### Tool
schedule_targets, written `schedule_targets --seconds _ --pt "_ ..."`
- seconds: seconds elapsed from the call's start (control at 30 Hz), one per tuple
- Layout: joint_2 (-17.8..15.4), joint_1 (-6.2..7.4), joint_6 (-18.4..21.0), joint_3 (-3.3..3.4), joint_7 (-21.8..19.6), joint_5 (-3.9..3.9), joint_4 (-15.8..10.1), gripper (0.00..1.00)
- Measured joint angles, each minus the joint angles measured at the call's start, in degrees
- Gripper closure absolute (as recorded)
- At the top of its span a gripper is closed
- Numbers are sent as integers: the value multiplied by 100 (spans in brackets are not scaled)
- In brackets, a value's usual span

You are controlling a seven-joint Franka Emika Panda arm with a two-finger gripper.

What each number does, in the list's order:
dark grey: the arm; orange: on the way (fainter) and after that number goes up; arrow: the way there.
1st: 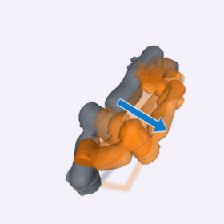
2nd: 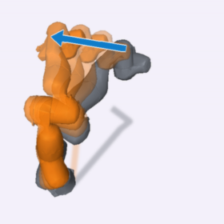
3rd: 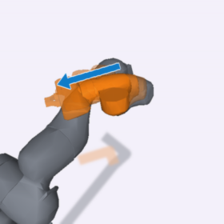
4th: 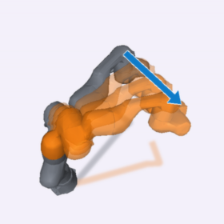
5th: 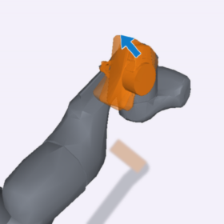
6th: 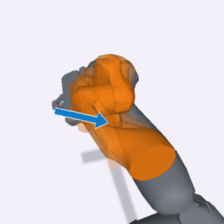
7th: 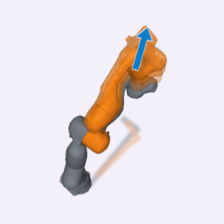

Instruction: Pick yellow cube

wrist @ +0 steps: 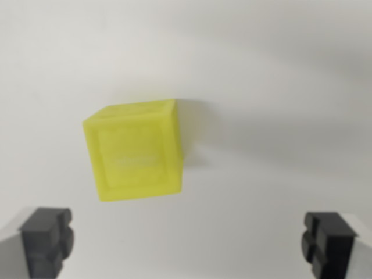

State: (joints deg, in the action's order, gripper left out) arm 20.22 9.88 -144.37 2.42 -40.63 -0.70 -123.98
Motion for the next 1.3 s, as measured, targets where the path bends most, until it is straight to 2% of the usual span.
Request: schedule_targets --seconds 1.3 --pt "790 354 -746 0 338 -154 17 0"
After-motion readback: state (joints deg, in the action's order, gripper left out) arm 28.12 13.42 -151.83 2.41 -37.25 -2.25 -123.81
